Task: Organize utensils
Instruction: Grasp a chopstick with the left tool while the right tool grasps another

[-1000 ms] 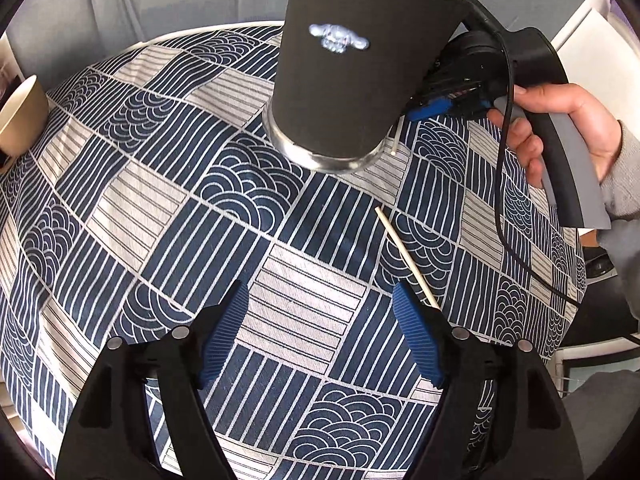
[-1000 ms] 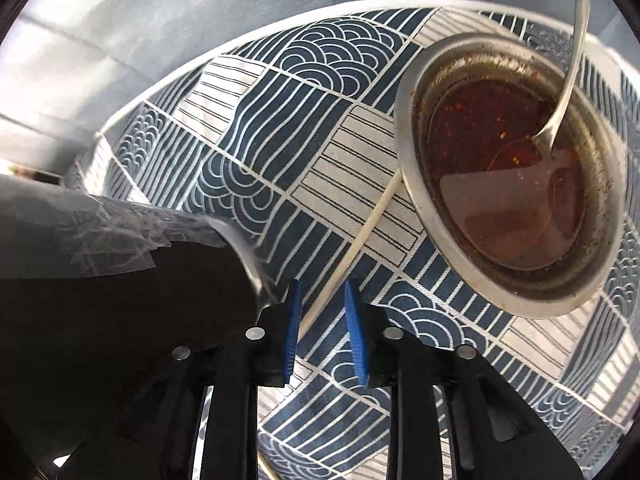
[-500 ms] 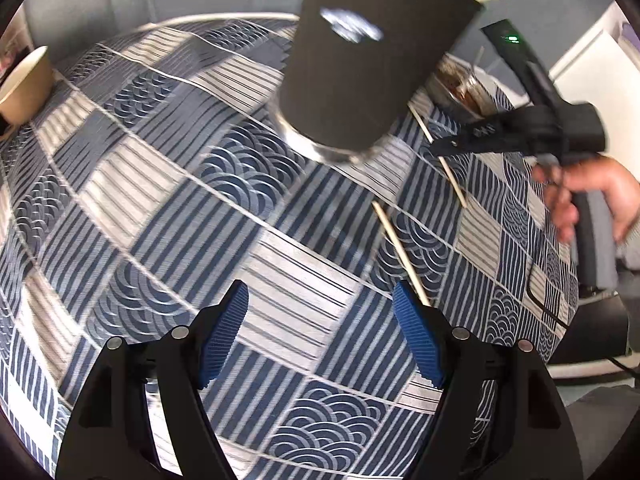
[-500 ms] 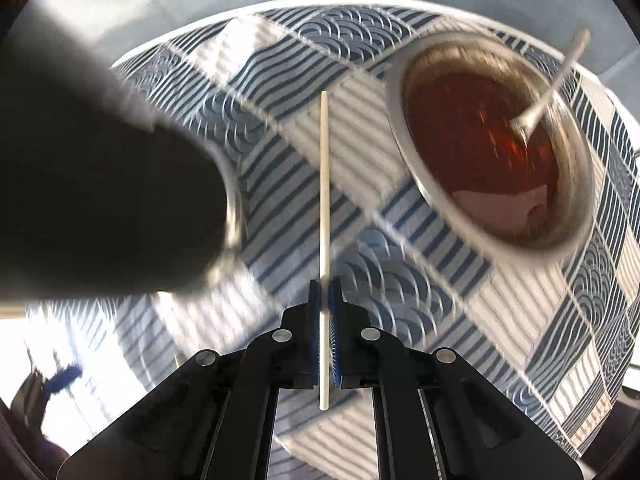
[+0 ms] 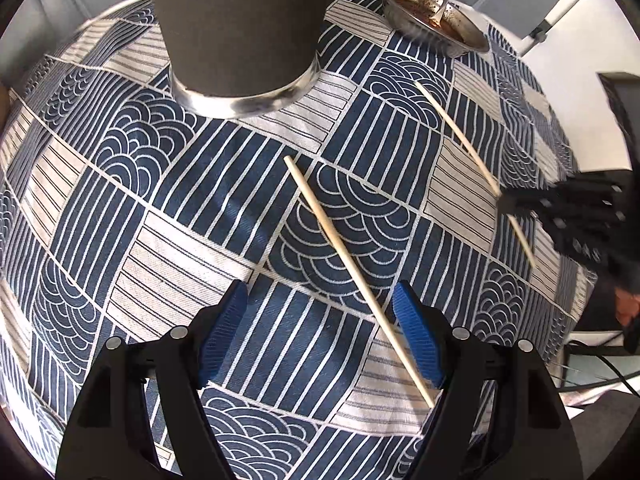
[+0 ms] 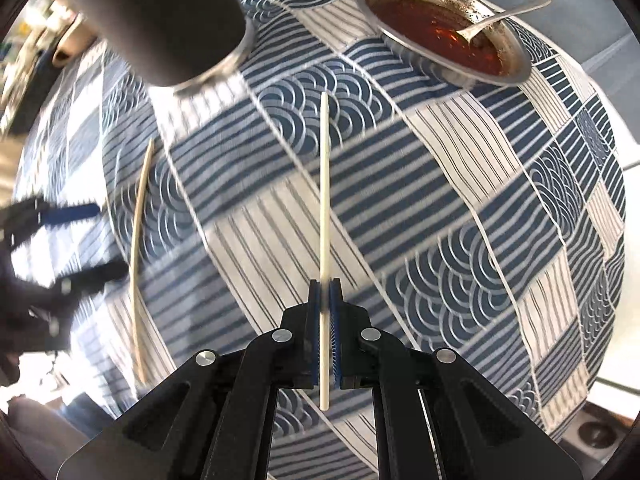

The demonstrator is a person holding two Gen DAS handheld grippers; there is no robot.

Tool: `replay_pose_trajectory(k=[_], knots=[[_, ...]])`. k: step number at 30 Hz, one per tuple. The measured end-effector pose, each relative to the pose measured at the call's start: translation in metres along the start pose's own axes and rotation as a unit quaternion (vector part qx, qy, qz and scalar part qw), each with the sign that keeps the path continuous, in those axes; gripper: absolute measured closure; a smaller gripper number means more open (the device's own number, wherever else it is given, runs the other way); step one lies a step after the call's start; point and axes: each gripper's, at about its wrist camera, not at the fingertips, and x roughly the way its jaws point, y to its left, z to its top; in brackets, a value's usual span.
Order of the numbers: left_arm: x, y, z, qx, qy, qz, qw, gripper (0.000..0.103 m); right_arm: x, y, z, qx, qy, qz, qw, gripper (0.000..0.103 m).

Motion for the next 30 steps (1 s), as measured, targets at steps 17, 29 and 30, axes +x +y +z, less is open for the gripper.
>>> replay_pose_trajectory(k=[17, 29, 30], knots=[[0.011, -0.033, 0.008, -0.011, 0.032, 0.089, 0.9955, 0.065, -0.004, -0.027, -0.068, -0.064, 0.011, 0.029, 0.997, 0.098], [-0.01, 0.0, -0.03, -0.008, 0.075, 0.056, 0.9956, 0.099, -0.002, -0.06, -0.068, -0.055, 0.006, 0.048, 0.997, 0.098], [-0.011, 0.0, -0.034, -0.002, 0.077, 0.058, 0.9953, 0.099, -0.004, -0.062, -0.068, -0.053, 0.004, 0.049, 0.997, 0.098]])
